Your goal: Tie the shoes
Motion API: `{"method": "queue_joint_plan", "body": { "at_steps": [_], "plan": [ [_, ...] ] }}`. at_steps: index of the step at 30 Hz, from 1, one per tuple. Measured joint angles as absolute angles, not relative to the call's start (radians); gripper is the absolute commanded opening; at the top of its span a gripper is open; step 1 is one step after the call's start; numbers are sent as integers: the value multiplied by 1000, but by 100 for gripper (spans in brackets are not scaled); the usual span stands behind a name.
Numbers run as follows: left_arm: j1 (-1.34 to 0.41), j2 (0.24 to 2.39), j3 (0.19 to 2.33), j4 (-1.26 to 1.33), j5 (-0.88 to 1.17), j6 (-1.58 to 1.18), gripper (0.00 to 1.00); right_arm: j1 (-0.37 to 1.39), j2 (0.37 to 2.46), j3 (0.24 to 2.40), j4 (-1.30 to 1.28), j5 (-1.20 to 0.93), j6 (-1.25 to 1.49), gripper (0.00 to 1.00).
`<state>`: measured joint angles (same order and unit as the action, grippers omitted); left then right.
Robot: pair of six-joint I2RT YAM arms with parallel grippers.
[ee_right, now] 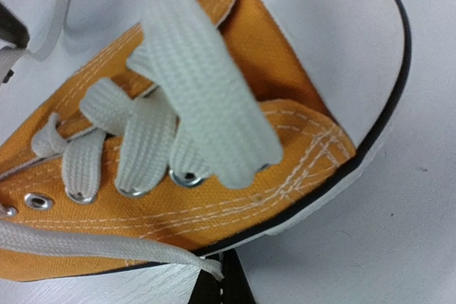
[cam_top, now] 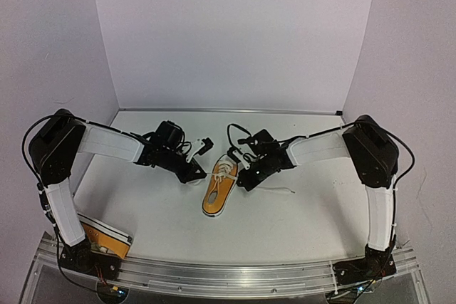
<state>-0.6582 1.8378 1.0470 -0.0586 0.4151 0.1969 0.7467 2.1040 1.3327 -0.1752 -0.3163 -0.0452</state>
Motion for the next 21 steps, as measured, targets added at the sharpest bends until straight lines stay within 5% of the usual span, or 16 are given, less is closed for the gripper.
{"method": "queue_joint_plan", "body": {
  "at_steps": [21],
  "plan": [
    [-649, 1838, 1044, -50, 437, 114, 0, 704, 1849, 1100, -204, -146, 114, 0]
  ]
}}
